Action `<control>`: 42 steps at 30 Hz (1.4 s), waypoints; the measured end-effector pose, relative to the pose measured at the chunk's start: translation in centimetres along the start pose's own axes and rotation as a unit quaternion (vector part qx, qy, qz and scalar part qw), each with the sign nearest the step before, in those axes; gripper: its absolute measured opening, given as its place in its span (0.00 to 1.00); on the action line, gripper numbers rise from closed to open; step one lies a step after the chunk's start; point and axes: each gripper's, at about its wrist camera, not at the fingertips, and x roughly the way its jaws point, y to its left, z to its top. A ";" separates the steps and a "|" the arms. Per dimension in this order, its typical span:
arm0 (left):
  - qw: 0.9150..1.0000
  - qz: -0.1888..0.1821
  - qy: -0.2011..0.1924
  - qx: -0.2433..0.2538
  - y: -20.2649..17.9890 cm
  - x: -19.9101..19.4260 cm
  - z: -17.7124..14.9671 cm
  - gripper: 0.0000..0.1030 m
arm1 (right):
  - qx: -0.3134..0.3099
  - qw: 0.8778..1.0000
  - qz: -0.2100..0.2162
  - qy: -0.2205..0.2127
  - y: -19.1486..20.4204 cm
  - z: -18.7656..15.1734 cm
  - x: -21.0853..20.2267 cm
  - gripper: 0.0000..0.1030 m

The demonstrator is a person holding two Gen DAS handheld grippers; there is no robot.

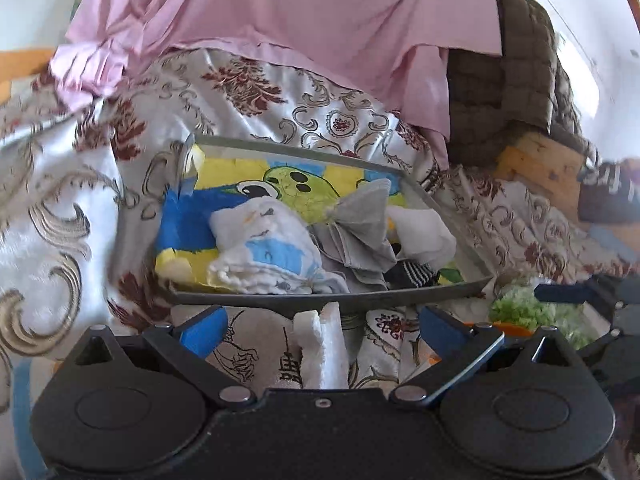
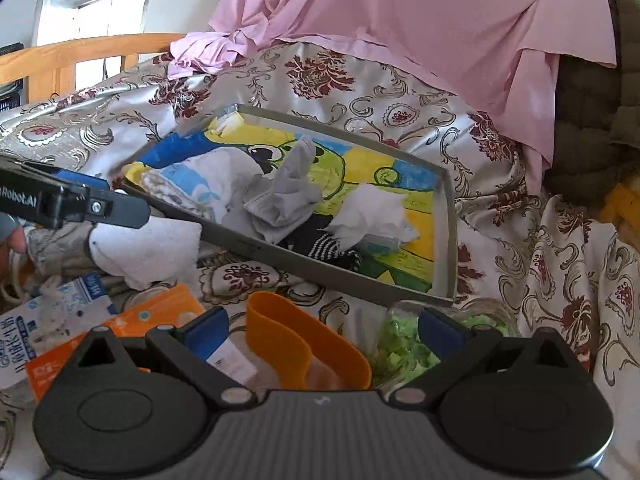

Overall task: Organize soft objects
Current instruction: 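Grasp another white sock with the left tool while the right tool grasps the orange silicone piece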

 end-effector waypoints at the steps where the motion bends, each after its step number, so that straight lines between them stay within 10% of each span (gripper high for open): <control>1: 1.000 -0.004 -0.001 -0.004 0.1 0.1 0.1 0.96 | -0.004 1.000 -0.001 0.001 0.0 0.0 0.1 1.00; 28: 0.988 -0.093 0.095 -0.075 1.4 2.0 0.2 0.33 | -0.060 0.985 0.061 0.146 0.7 4.7 5.2 0.71; 42: 0.984 -0.097 0.120 -0.089 2.2 3.8 -0.5 0.34 | -0.172 0.959 0.046 0.221 2.1 3.8 6.2 0.54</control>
